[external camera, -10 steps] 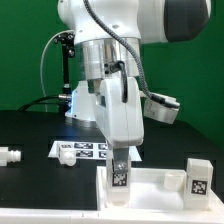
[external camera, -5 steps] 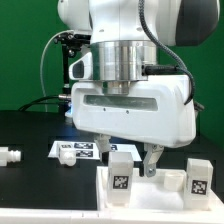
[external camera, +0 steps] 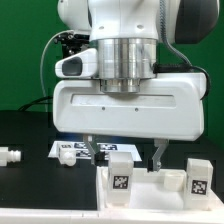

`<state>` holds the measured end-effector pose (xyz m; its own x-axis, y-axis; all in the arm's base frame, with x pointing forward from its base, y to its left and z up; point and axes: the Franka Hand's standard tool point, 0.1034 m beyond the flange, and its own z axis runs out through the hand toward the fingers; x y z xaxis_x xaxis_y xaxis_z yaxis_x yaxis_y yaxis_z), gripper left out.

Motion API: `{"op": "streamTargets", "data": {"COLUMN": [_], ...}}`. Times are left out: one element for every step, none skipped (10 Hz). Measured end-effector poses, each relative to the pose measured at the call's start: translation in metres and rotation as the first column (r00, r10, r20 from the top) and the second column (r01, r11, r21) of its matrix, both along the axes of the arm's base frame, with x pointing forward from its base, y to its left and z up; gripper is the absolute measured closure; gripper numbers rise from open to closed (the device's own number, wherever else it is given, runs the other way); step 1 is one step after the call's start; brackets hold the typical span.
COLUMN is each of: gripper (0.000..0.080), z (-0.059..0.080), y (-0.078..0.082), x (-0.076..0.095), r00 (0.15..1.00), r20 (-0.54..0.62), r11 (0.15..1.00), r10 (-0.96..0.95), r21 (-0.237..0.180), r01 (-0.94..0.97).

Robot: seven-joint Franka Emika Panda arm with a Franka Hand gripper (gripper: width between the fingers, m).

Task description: Assemble square table

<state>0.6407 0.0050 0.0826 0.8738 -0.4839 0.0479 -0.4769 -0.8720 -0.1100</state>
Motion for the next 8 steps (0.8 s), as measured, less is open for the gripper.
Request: {"op": "streamTargets", "data": {"gripper": [0.0256,0.0393,0.0393,0.0505,0.0505,0.0505,0.0506,0.0506], "z": [0.0,-0.0002,-0.0014,-0.0016,-0.0016,-0.0019,-0.0024,-0.0029], "y": [0.0,-0.0007,-0.004,-0.0048,-0.0046,-0.0038,-0.0029,-0.0014], "x": [0.0,-0.0003,-0.0039,-0.0047,-0.0049,-0.0056,-0.0063,-0.0067], "r00": [1.0,1.0,0.999,0.992,0.98,0.947,0.889,0.826], "r20": [-0.001,-0.002,-0.015,-0.026,-0.032,-0.044,-0.058,-0.075], "r11": [1.0,1.0,0.999,0.993,0.98,0.947,0.89,0.826], "r10": [-0.009,-0.008,-0.038,-0.121,-0.198,-0.32,-0.454,-0.559], "r21": [0.001,0.0,0.0,0.007,0.012,0.019,0.029,0.042], "r01": [0.009,0.008,0.038,0.122,0.198,0.321,0.456,0.563]}}
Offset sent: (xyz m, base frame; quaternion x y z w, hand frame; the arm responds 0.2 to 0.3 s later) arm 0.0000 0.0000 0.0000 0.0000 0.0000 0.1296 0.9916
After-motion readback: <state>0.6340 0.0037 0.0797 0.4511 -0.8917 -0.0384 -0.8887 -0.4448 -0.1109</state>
